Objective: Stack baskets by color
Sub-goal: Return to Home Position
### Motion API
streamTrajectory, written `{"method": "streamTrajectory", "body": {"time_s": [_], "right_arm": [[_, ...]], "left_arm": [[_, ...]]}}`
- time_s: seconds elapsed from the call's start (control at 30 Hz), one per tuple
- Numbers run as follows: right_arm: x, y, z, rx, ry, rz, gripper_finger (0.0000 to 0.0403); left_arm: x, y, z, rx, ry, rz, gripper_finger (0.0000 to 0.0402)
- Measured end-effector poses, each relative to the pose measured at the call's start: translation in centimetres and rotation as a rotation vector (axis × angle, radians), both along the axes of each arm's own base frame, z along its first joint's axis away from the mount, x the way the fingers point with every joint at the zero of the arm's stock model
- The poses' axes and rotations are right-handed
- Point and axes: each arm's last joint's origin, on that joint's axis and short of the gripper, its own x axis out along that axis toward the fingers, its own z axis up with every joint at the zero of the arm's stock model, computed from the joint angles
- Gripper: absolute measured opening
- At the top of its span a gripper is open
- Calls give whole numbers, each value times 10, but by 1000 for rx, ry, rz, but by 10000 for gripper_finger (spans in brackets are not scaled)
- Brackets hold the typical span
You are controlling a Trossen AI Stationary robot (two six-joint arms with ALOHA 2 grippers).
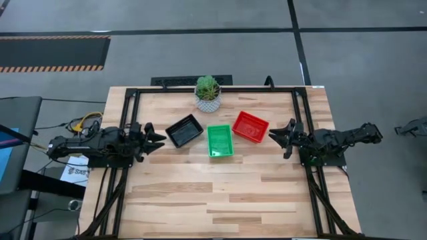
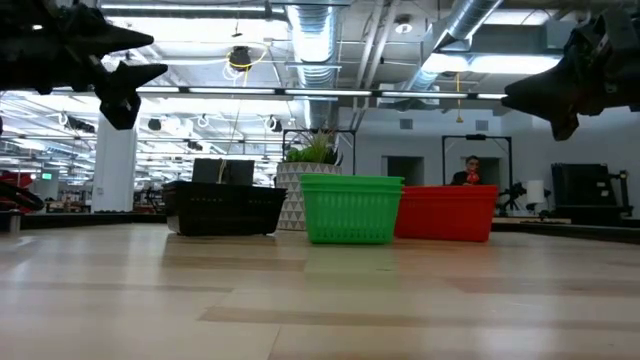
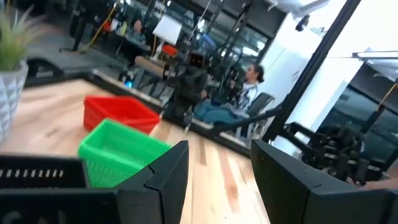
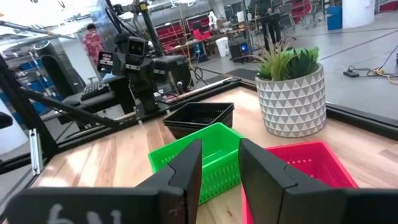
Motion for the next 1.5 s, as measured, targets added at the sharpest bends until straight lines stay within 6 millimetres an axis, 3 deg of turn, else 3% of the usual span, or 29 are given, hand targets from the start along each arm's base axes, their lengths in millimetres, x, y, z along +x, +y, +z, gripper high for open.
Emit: {"method": "streamTrajectory", "body": {"time_s": [0.2,1.5], "right_arm": [[0,0,0,0,1,0,127],[0,0,-1,-1,5,0,127]], "left_arm": [[1,0,-9,-8,88,3,162],[1,1,-9,4,89,27,162]]}}
